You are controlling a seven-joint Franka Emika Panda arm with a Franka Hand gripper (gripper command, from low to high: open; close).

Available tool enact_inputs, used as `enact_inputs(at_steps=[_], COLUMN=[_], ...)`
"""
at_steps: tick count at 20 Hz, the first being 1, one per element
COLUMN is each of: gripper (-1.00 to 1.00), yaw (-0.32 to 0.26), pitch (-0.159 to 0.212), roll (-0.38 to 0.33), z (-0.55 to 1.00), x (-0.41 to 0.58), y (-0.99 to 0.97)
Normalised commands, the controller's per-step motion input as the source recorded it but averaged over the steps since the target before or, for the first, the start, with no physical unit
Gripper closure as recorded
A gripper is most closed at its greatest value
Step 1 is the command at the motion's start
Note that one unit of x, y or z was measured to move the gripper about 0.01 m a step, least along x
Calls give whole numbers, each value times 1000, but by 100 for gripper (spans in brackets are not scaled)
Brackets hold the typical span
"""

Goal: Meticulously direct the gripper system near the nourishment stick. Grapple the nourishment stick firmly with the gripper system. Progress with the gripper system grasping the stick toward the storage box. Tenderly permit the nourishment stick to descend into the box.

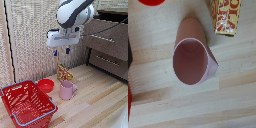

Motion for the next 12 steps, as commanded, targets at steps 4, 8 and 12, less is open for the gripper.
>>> enact_inputs(at_steps=[4,8,12], gripper=[-100,-100,-100], yaw=[0,1,21], pitch=[6,15,7], roll=[0,23,23], z=[-127,-192,-265], x=[309,336,144], y=[-182,-407,-534])
